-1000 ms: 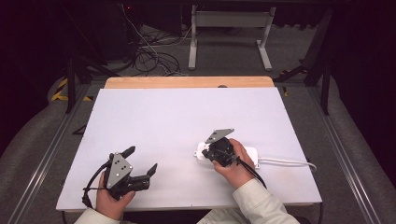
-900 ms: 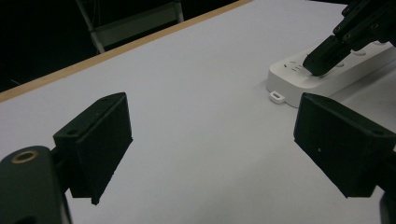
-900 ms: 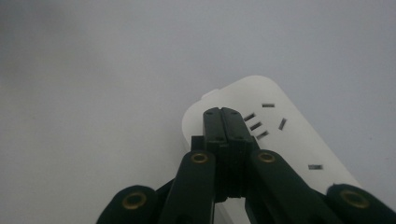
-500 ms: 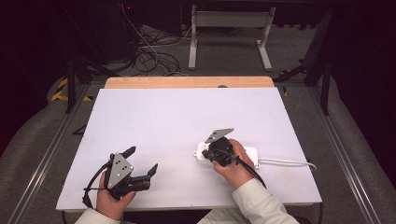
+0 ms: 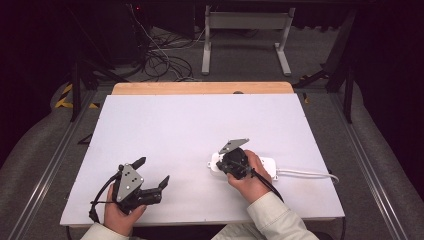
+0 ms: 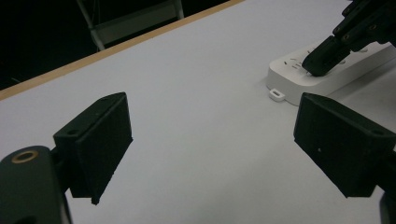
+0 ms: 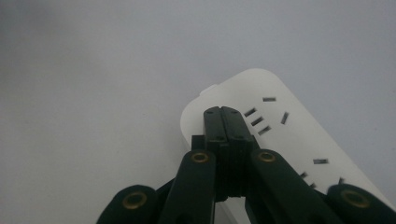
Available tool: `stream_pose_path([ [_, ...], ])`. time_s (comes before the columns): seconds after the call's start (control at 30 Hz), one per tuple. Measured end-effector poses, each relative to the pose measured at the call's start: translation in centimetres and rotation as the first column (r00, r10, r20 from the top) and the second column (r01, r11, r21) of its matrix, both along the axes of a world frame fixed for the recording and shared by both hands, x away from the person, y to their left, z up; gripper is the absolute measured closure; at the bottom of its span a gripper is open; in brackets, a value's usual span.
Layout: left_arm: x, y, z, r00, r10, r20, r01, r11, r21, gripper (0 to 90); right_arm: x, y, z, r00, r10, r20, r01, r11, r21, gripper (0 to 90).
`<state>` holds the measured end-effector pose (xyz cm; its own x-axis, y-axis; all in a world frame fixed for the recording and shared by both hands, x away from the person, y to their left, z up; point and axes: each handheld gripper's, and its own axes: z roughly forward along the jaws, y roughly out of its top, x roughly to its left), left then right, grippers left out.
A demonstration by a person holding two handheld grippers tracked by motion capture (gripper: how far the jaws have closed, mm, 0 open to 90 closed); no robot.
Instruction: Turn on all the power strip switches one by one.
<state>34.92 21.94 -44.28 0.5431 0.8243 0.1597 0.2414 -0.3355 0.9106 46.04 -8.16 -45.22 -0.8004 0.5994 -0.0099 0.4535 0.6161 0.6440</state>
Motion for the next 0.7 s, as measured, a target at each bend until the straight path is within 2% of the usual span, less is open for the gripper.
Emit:
stream_pose_path([
  [0.2, 0.0, 0.0, 0.0, 1.0, 0.008, 0.0, -0.008, 1.0, 0.002, 11.7, -0.1, 0.2, 0.0, 1.0, -0.006, 0.008, 0.006, 1.0, -0.019, 90.0],
  [0.37, 0.0, 0.0, 0.0, 1.0, 0.009, -0.003, -0.009, 1.0, -0.002, 11.7, 0.1, -0.1, 0.2, 0.9999, 0.011, -0.011, -0.011, 1.0, 0.0, 90.0],
  [0.43, 0.0, 0.1, 0.1, 1.0, 0.005, 0.0, -0.005, 1.0, -0.007, 11.7, -0.2, -0.4, 0.7, 0.9992, 0.023, 0.033, -0.024, 1.0, 0.012, 90.0],
  [0.53, 0.1, 0.2, 0.0, 1.0, 0.005, -0.004, -0.005, 1.0, -0.008, 11.7, -0.5, -1.3, 2.2, 0.9961, 0.019, 0.086, -0.03, 0.991, 0.127, 90.0],
  [0.6, 0.1, 0.1, 0.0, 1.0, 0.004, -0.004, -0.004, 1.0, -0.007, 11.7, -0.6, -1.6, 2.8, 0.9944, 0.019, 0.103, -0.033, 0.99, 0.139, 89.9],
  [0.7, 0.0, 0.1, 0.1, 1.0, 0.004, 0.0, -0.004, 0.9999, -0.012, 11.7, -0.7, -2.0, 3.0, 0.9913, 0.023, 0.129, -0.045, 0.986, 0.162, 77.2],
])
